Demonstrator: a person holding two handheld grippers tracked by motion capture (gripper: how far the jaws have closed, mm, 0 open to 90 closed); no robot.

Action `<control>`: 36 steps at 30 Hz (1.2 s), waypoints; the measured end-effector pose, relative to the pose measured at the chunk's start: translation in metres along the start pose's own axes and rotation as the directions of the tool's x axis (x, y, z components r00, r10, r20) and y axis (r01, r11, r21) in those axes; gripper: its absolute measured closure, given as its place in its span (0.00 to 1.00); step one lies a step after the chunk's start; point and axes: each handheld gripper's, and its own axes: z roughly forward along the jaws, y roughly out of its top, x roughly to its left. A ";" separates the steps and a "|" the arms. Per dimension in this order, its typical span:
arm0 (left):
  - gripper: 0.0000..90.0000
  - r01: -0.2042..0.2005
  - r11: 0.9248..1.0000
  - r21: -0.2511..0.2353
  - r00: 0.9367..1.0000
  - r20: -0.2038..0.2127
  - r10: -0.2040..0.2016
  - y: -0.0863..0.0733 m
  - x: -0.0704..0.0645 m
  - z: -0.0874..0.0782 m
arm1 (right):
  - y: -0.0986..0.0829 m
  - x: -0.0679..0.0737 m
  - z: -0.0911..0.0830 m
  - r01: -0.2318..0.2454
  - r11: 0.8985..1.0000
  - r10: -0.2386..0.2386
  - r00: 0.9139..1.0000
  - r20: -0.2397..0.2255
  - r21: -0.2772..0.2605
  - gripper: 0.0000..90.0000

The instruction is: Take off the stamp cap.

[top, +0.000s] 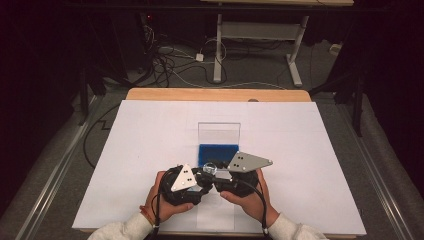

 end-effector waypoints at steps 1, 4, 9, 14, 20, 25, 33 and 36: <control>0.41 -0.003 1.000 0.004 1.000 0.003 0.003 0.000 0.000 0.000 | 0.000 0.000 0.000 -0.003 1.000 0.003 1.000 0.000 -0.002 0.63; 0.41 -0.012 1.000 0.024 1.000 0.011 0.012 0.000 0.002 -0.001 | -0.002 0.001 0.001 -0.008 1.000 0.008 1.000 0.000 -0.003 0.63; 0.41 -0.026 0.999 0.042 1.000 0.014 0.025 -0.001 0.004 -0.002 | -0.005 0.001 0.002 -0.016 1.000 0.016 1.000 -0.001 -0.008 0.63; 0.41 -0.020 0.999 0.036 0.999 0.029 0.019 -0.001 0.006 -0.003 | -0.006 -0.001 0.002 -0.026 0.999 0.026 1.000 -0.007 -0.020 0.63; 0.41 -0.002 1.000 0.027 0.998 0.060 0.001 -0.003 0.007 -0.004 | -0.008 0.000 0.001 -0.023 0.999 0.022 1.000 -0.012 -0.023 0.63; 0.41 -0.002 1.000 0.026 0.997 0.072 0.001 -0.004 0.007 -0.004 | -0.009 0.002 0.000 -0.016 0.999 0.016 1.000 -0.009 -0.032 0.63; 0.41 0.013 1.000 0.017 0.995 0.095 -0.014 -0.006 0.007 -0.004 | -0.012 0.006 -0.001 -0.016 0.999 0.016 1.000 0.003 -0.046 0.63; 0.41 0.018 1.000 0.014 0.994 0.104 -0.019 -0.007 0.008 -0.004 | -0.012 0.006 -0.001 -0.017 0.999 0.017 1.000 0.001 -0.040 0.63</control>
